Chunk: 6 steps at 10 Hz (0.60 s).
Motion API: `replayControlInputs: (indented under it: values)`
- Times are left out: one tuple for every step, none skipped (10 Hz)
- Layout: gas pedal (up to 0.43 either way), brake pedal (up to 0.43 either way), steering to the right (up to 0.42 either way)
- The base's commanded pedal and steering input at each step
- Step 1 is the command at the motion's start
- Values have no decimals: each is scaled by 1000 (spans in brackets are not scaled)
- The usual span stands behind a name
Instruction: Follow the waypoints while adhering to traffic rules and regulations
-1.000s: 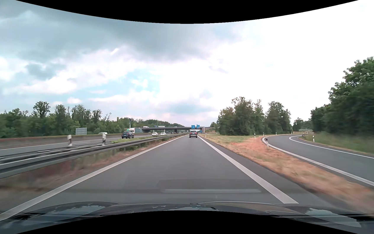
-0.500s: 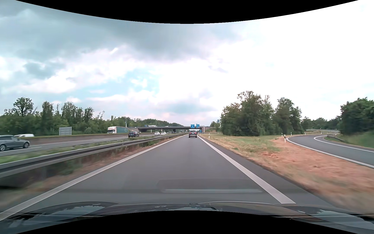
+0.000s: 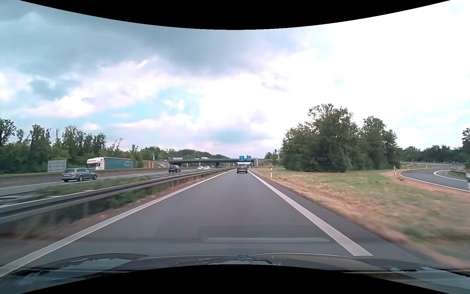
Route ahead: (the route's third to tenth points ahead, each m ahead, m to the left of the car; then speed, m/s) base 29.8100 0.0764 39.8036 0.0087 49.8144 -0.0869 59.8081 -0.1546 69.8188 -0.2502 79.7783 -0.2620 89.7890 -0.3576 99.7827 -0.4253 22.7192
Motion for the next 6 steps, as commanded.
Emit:
replayControlInputs:
  values:
    - [177,0,-4]
    - [177,0,-2]
    - [177,0,-2]
    - [177,0,-2]
    - [177,0,-2]
    - [177,0,-2]
